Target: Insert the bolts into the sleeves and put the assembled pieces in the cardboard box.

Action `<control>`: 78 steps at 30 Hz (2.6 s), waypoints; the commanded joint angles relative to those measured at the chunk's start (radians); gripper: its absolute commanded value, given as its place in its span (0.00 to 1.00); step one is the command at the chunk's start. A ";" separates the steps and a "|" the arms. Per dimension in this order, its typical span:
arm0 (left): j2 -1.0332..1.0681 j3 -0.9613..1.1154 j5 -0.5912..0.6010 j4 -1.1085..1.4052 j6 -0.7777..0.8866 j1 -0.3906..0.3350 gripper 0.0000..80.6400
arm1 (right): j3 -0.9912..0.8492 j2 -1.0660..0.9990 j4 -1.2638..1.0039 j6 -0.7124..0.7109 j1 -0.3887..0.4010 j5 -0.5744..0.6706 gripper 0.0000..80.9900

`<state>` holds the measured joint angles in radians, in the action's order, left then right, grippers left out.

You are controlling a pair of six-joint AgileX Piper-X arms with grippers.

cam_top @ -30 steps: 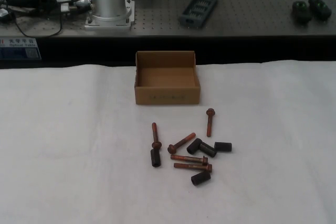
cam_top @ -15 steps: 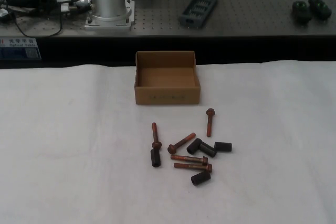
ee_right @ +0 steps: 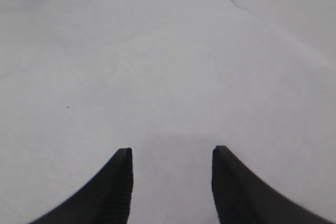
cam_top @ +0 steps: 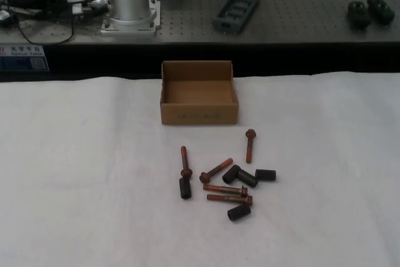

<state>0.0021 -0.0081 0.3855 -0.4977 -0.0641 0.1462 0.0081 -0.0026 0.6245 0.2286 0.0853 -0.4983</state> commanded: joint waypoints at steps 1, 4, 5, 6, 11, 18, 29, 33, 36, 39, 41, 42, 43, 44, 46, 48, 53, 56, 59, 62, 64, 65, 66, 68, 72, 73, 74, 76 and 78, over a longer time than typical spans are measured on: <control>-0.002 0.008 0.000 -0.092 -0.011 0.003 0.35 | -0.008 0.003 0.002 0.002 -0.001 0.007 0.44; -0.002 0.008 0.000 -0.092 -0.011 0.003 0.35 | -0.008 0.003 0.002 0.002 -0.001 0.007 0.44; -0.002 0.008 0.000 -0.092 -0.011 0.003 0.35 | -0.008 0.003 0.002 0.002 -0.001 0.007 0.44; -0.002 0.008 0.000 -0.092 -0.011 0.003 0.35 | -0.008 0.003 0.002 0.002 -0.001 0.007 0.44; -0.002 0.008 0.000 -0.092 -0.011 0.003 0.35 | -0.008 0.003 0.002 0.002 -0.001 0.007 0.44; -0.002 0.008 0.000 -0.092 -0.011 0.003 0.35 | -0.008 0.003 0.002 0.002 -0.001 0.007 0.44; -0.002 0.008 0.000 -0.092 -0.011 0.003 0.35 | -0.008 0.003 0.002 0.002 -0.001 0.007 0.44; -0.002 0.008 0.000 -0.092 -0.011 0.003 0.35 | -0.008 0.003 0.002 0.002 -0.001 0.007 0.44; -0.002 0.008 0.000 -0.092 -0.011 0.003 0.35 | -0.008 0.003 0.002 0.002 -0.001 0.007 0.44; -0.002 0.008 0.000 -0.092 -0.011 0.003 0.35 | -0.008 0.003 0.002 0.002 -0.001 0.007 0.44; -0.002 0.008 0.000 -0.092 -0.011 0.003 0.35 | -0.008 0.003 0.002 0.002 -0.001 0.007 0.44; -0.002 0.008 0.000 -0.092 -0.011 0.003 0.35 | -0.008 0.003 0.002 0.002 -0.001 0.007 0.44; -0.002 0.008 0.000 -0.092 -0.011 0.003 0.35 | -0.008 0.003 0.002 0.002 -0.001 0.007 0.44; -0.002 0.008 0.000 -0.092 -0.011 0.003 0.35 | -0.008 0.003 0.002 0.002 -0.001 0.007 0.44; -0.002 0.008 0.000 -0.092 -0.011 0.003 0.35 | -0.008 0.003 0.002 0.002 -0.001 0.007 0.44; -0.002 0.008 0.000 -0.092 -0.011 0.003 0.35 | -0.008 0.003 0.002 0.002 -0.001 0.007 0.44; -0.002 0.008 0.000 -0.092 -0.011 0.003 0.35 | -0.008 0.003 0.002 0.002 -0.001 0.007 0.44; -0.002 0.008 0.000 -0.092 -0.011 0.003 0.35 | -0.008 0.003 -0.003 0.002 -0.001 0.007 0.44; -0.002 0.008 0.019 -0.078 -0.008 0.003 0.35 | -0.008 0.003 -0.003 0.002 -0.001 0.007 0.44; -0.002 0.008 0.140 -0.053 0.091 0.003 0.35 | -0.008 0.003 -0.003 0.002 -0.001 0.007 0.44; -0.002 0.008 0.235 -0.042 0.178 0.003 0.35 | -0.008 0.003 -0.018 0.002 -0.001 0.007 0.44; -0.002 0.008 0.272 -0.031 0.219 0.003 0.35 | -0.008 0.003 -0.032 0.005 -0.001 0.007 0.44; -0.002 0.008 0.292 -0.016 0.258 0.003 0.35 | -0.008 0.003 -0.043 0.020 -0.001 0.007 0.44; -0.002 0.008 0.302 0.030 0.381 0.003 0.35 | -0.008 0.003 -0.059 0.068 -0.001 0.007 0.44; -0.002 0.008 0.300 0.119 0.648 0.003 0.35 | -0.008 0.003 -0.064 0.256 -0.001 0.096 0.44; -0.002 0.008 0.300 0.119 0.707 0.003 0.35 | -0.008 0.003 -0.064 0.304 -0.001 0.143 0.44; -0.002 0.008 0.300 0.119 0.767 0.003 0.35 | -0.008 0.003 -0.064 0.371 -0.001 0.185 0.44; -0.002 0.008 0.300 0.107 0.836 0.003 0.35 | -0.008 0.003 -0.064 0.499 -0.001 0.272 0.44; -0.002 0.008 0.300 0.099 0.853 0.003 0.35 | -0.008 0.003 -0.064 0.575 -0.001 0.367 0.44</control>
<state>0.0000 -0.0115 0.6762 -0.4014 0.7435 0.1470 0.0081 -0.0026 0.5730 0.7431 0.0853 -0.1864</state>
